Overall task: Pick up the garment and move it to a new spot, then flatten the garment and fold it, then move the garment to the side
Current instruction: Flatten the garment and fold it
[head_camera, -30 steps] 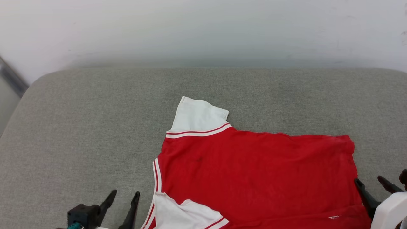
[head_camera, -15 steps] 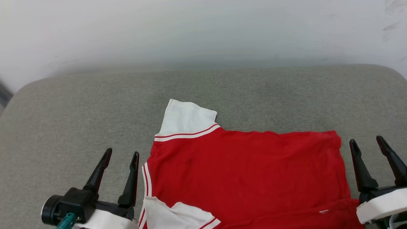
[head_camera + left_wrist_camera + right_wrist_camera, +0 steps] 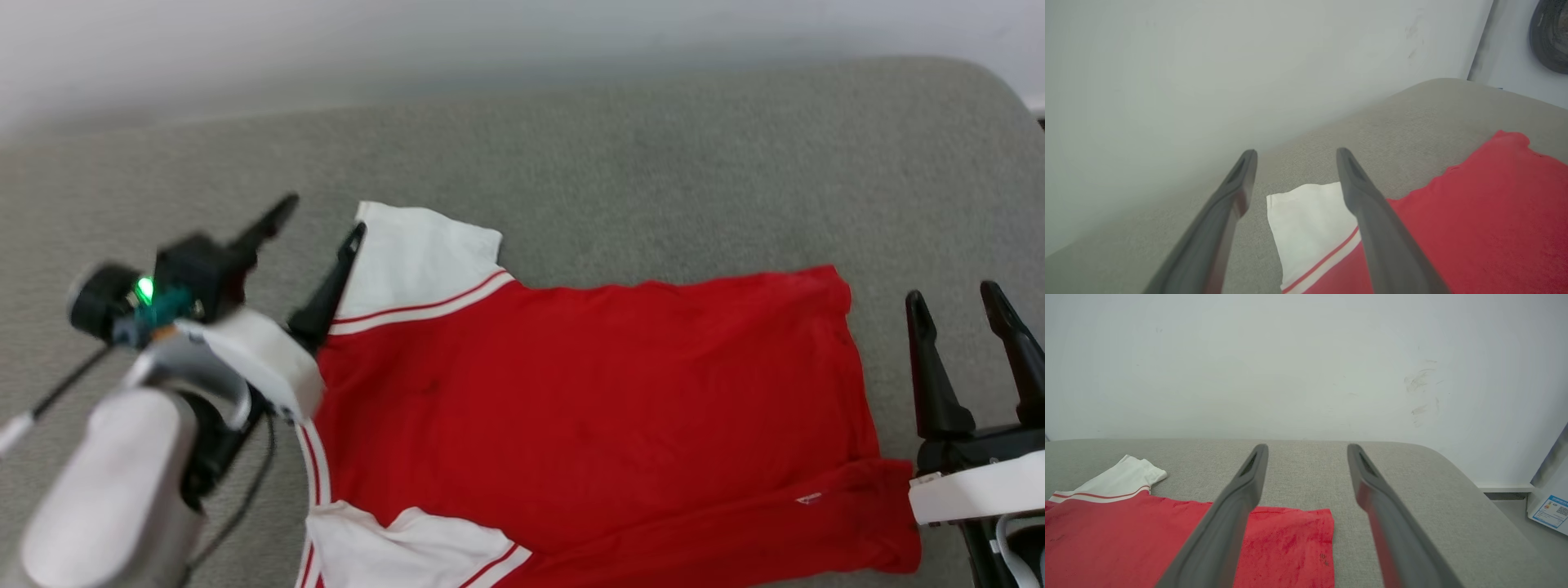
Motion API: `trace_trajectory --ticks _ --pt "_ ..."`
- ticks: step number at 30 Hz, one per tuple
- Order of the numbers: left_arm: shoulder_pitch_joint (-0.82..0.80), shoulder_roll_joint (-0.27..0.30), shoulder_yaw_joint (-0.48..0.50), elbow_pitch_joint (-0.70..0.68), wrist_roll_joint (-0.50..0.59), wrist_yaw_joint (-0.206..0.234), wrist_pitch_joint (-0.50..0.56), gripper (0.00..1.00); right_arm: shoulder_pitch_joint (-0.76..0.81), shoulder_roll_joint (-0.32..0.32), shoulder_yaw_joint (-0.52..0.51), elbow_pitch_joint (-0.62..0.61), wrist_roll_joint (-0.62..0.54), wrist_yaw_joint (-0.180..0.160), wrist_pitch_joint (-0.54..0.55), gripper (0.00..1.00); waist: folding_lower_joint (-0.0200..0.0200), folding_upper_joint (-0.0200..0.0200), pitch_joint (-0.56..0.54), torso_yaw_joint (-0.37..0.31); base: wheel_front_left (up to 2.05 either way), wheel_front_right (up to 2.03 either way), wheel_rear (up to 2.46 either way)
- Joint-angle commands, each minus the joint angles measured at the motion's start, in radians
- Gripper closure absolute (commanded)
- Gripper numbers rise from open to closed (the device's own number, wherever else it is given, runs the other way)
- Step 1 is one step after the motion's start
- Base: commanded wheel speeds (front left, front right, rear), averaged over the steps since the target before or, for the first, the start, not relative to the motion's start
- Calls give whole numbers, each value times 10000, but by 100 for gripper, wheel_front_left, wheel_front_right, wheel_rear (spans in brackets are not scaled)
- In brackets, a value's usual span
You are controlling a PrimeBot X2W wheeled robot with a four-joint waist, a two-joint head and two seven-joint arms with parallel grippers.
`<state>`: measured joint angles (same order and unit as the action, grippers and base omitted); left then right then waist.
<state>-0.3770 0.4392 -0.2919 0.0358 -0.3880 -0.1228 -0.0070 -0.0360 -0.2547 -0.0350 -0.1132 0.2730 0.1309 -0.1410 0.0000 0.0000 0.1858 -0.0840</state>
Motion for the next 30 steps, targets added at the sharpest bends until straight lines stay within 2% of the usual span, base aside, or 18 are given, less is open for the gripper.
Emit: trace_trajectory --ticks 1,5,11,14,20,25,26,27,28,30 --pt "-681 424 -159 209 18 -40 505 0 -254 81 89 -45 -56 -4 -69 0 0 0 818 -563 0 0 0" --pt "-2237 1283 -828 797 -358 -70 2071 0 -539 186 343 49 -322 -4 -276 0 0 0 1632 -1001 0 0 0" --pt "-4083 2342 -2039 1552 -2222 -69 4981 0 -913 505 586 443 -285 -4 -629 0 0 0 2403 -1512 0 0 0" --pt "-4831 2845 -2303 1998 -2634 -69 6164 0 -1053 597 674 602 -234 -4 -773 0 0 0 2648 -1787 0 0 0" --pt "-5581 3210 -2437 2831 -3227 -50 7857 0 -1172 676 917 865 -314 -4 -973 0 0 0 3007 -2216 0 0 0" --pt "-5635 3307 -2562 3172 -3441 50 8651 0 -1198 752 985 1006 -404 -4 -1071 0 0 0 3213 -2377 0 0 0" --pt "-5511 3305 -2652 3239 -3543 36 8882 4 -1206 761 985 1028 -415 -4 -1097 0 0 0 3230 -2386 0 0 0" --pt "-5391 3308 -2756 3244 -3616 15 9060 69 -1214 769 972 1038 -421 -4 -1115 0 0 0 3238 -2390 0 0 0" --pt "-5316 3318 -2799 3211 -3670 1 9091 100 -1222 778 958 1051 -436 -4 -1130 0 0 0 3241 -2388 0 0 0" --pt "-5284 3252 -2677 3155 -3686 88 8776 100 -1215 773 892 1085 -486 -4 -1150 0 0 0 3221 -2345 0 0 0"
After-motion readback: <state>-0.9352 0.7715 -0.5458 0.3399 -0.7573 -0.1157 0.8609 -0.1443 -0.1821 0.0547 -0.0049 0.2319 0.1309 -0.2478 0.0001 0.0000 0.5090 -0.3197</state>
